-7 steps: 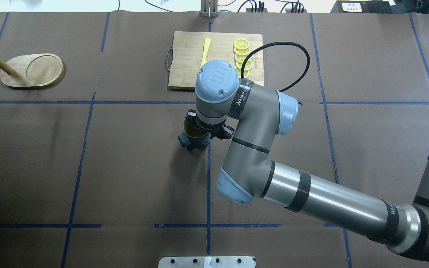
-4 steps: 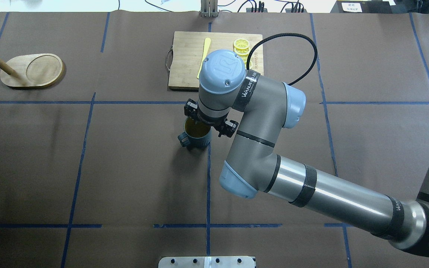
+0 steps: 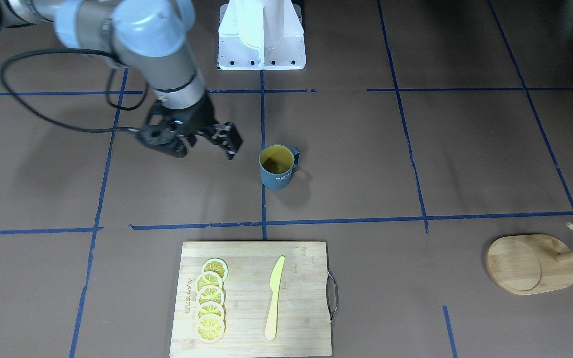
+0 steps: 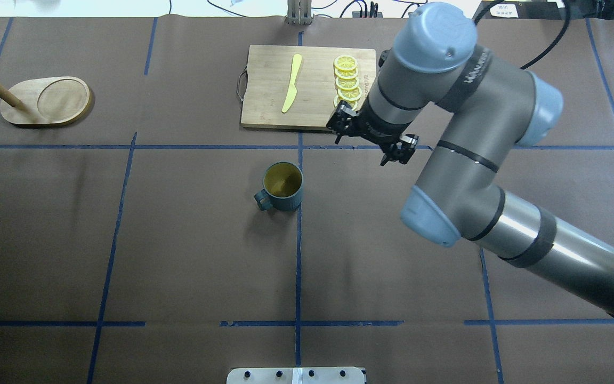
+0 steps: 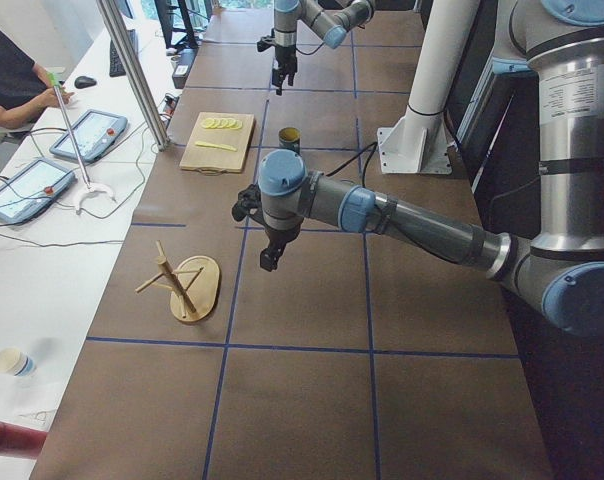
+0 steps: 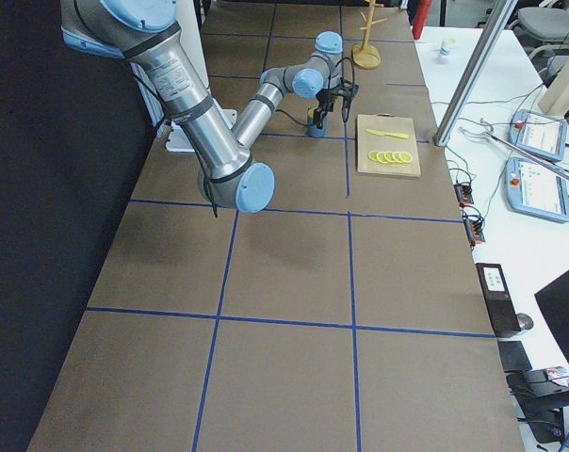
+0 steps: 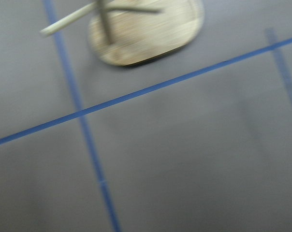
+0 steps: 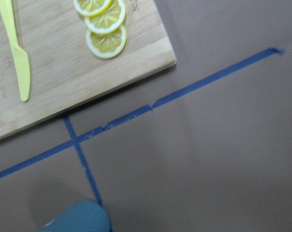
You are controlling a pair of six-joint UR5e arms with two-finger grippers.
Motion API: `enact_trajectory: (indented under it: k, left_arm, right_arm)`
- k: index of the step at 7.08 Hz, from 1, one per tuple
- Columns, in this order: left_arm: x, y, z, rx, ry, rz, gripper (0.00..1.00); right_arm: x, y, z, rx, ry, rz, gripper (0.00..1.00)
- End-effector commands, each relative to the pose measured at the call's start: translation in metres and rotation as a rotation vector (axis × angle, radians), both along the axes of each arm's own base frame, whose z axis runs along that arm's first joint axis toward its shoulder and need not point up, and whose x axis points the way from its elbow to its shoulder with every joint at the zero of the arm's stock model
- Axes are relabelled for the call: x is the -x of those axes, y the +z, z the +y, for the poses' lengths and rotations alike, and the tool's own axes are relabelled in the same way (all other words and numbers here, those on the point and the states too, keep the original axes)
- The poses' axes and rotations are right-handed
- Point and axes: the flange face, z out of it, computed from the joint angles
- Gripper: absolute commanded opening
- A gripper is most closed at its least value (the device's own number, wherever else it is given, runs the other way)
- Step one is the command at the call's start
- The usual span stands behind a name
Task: Hang cup on storage rack
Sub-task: 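Set the mug down, open the right gripper and withdraw, then reach the left gripper to the mug and grasp its handle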
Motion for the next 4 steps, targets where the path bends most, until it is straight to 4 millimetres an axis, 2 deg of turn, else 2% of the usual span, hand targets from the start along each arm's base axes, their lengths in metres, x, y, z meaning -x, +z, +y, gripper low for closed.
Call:
enact_trajectory:
  k: [1,2,3,4]
  left_arm:
    - [-0.128,-0.093,-0.033,-0.065,0.161,0.066,1.00]
    - [-0.195,-0.133,-0.033,-0.094,0.229,0.086,1.00]
    - [-0.243,-0.174,-0.034,-0.176,0.250,0.070,1.00]
    - [-0.272,-0.193,-0.028,-0.273,0.245,0.047,1.00]
  right_arm:
    - [-0.090,0.056,-0.039,-0.105,-0.066,0.037,1.00]
    - [-0.136,0.096,-0.054,-0.153,-0.126,0.053,1.00]
    - [-0.185,0.142,-0.062,-0.231,-0.201,0.089,1.00]
    - [-0.226,0.185,-0.065,-0.294,-0.272,0.117,1.00]
